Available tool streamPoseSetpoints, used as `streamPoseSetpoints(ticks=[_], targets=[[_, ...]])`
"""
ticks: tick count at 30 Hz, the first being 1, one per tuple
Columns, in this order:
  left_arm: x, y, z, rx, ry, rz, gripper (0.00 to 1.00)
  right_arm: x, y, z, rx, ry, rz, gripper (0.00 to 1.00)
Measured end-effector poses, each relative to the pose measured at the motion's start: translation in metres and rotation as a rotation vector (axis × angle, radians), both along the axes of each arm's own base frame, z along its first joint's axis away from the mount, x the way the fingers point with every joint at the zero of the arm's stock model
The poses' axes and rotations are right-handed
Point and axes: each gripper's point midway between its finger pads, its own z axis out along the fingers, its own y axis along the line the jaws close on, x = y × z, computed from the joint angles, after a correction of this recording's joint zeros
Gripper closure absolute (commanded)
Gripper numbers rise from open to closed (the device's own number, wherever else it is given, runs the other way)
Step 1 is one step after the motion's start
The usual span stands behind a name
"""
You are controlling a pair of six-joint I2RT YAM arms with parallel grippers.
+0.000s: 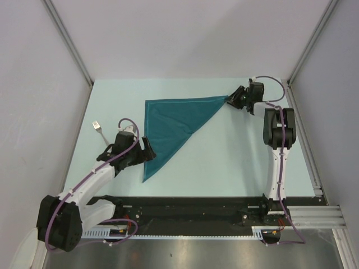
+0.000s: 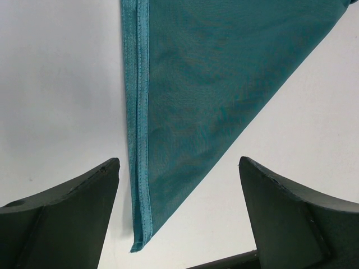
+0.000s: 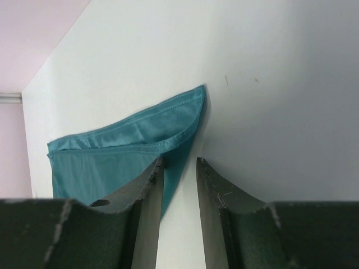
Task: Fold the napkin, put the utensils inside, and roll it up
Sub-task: Fold the napkin
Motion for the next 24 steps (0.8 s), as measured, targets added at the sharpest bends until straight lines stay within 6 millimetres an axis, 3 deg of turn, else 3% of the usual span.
streamPoseSetpoints(ticks=[6,11,13,20,24], targets=[[0.0,0.0,0.001,-0.001,-0.003,0.0,0.09,0.012,0.002,-0.002,-0.017,0.01,-0.019,0.69],[-0.001,0.001,0.002,0.0,-0.003,0.0,0.08,0.018,0.005,-0.005,-0.029,0.01,-0.028,0.87],[-0.002,0.001,0.002,0.001,-0.001,0.0,0.08,0.018,0.005,-0.006,-0.029,0.019,-0.036,0.99],[-0.004,-0.001,0.001,0.005,-0.002,-0.018,0.09,0.018,0.0,-0.008,-0.019,0.038,-0.06,1.0],[-0.006,-0.017,0.005,-0.014,-0.021,-0.07,0.09,0.018,-0.002,-0.008,-0.017,0.039,-0.066,1.0]])
